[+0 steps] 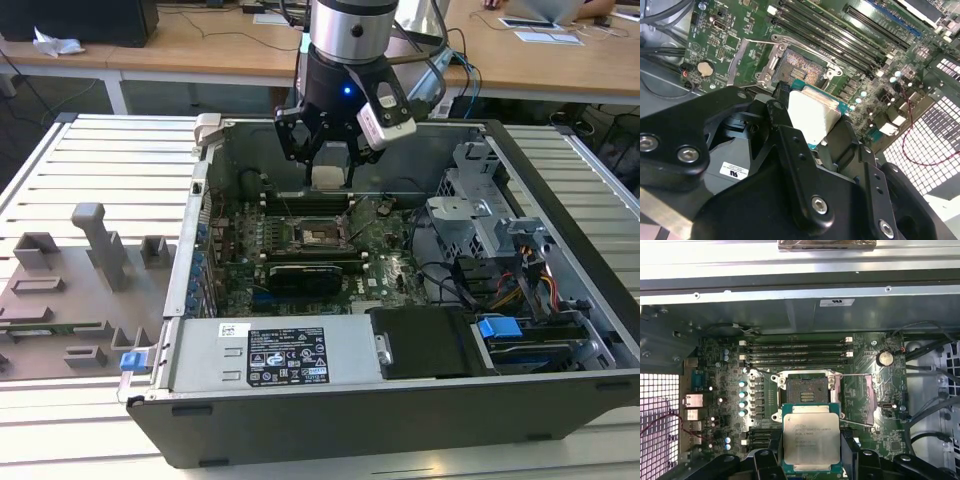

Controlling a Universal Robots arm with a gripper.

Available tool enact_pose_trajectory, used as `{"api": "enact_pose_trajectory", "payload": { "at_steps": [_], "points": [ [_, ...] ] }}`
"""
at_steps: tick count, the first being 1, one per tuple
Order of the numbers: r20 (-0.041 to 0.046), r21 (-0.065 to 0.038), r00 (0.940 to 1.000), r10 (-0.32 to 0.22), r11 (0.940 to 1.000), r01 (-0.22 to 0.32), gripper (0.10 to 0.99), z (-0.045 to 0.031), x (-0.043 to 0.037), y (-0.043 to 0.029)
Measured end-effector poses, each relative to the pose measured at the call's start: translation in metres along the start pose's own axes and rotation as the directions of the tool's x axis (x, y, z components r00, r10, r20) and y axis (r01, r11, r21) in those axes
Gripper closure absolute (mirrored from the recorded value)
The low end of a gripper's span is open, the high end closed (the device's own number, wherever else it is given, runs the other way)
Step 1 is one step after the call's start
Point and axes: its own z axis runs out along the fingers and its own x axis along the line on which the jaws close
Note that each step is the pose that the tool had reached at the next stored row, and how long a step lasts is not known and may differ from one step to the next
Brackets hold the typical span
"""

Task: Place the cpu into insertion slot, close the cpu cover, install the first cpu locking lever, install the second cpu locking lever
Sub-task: 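Place the cpu into insertion slot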

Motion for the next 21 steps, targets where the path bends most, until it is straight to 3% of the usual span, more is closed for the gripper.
{"api": "enact_pose_trajectory", "payload": {
  "at_steps": [15, 21],
  "points": [
    [0.0, 0.001, 1.0, 0.0, 1.0, 0.0, 0.541, 0.0097, 0.0009, -0.0002],
    [0.0, 0.002, 1.0, 0.0, 1.0, 0.0, 0.541, 0.0185, 0.0013, 0.0011]
  ]
}}
